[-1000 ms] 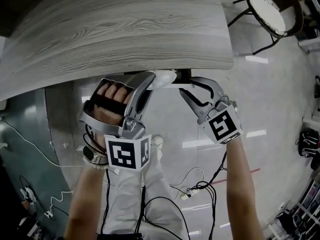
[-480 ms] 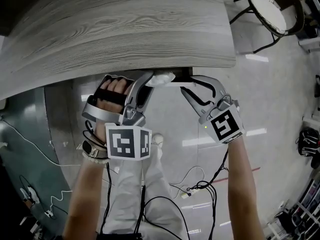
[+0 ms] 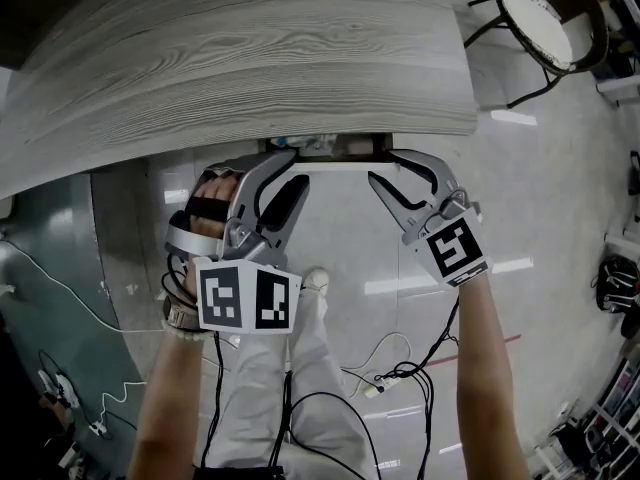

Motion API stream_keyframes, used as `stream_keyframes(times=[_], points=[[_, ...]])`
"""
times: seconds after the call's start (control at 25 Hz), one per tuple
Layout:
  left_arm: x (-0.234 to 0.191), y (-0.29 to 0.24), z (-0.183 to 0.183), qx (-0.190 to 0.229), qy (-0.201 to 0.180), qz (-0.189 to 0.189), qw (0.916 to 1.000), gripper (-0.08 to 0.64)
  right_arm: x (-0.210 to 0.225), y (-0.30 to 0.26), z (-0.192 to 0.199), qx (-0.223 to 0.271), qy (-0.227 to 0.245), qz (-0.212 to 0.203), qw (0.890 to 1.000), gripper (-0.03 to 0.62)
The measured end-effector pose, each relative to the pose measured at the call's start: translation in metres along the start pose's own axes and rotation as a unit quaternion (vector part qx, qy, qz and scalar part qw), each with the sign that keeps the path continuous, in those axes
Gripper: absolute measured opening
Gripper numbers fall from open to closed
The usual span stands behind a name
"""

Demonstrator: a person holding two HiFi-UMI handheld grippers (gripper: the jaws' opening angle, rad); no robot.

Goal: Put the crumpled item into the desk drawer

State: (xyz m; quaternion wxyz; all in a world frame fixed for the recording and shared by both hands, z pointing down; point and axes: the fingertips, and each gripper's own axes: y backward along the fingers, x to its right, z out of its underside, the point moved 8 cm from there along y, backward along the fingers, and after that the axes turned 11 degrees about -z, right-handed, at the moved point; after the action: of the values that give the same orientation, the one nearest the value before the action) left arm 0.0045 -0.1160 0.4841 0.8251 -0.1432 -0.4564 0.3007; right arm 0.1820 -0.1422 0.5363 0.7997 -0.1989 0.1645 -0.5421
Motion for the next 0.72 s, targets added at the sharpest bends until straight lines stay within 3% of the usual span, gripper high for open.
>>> stream_keyframes(times=[0.12, 0.28, 0.64, 0.72], points=[[-0.005, 0.012, 0.002, 0.016, 0.073, -0.011, 0.9972, 0.052, -0.001, -0.001, -0.001, -0.001, -0.007, 0.015, 1.000, 0.149], [-0.012, 0.024, 0.007, 0.024, 0.146, -0.015, 0.9889, 0.011, -0.004, -0.001, -0.005, -0.007, -0.013, 0.047, 0.999, 0.158], [-0.029, 0.056, 0.015, 0.049, 0.222, -0.006, 0.9738, 0.008, -0.021, 0.014, -0.028, 0.010, -0.033, 0.125, 0.992, 0.167], [-0.033, 0.065, 0.015, 0.052, 0.226, -0.008, 0.9727, 0.006, -0.030, 0.019, -0.036, 0.011, -0.041, 0.140, 0.989, 0.121]])
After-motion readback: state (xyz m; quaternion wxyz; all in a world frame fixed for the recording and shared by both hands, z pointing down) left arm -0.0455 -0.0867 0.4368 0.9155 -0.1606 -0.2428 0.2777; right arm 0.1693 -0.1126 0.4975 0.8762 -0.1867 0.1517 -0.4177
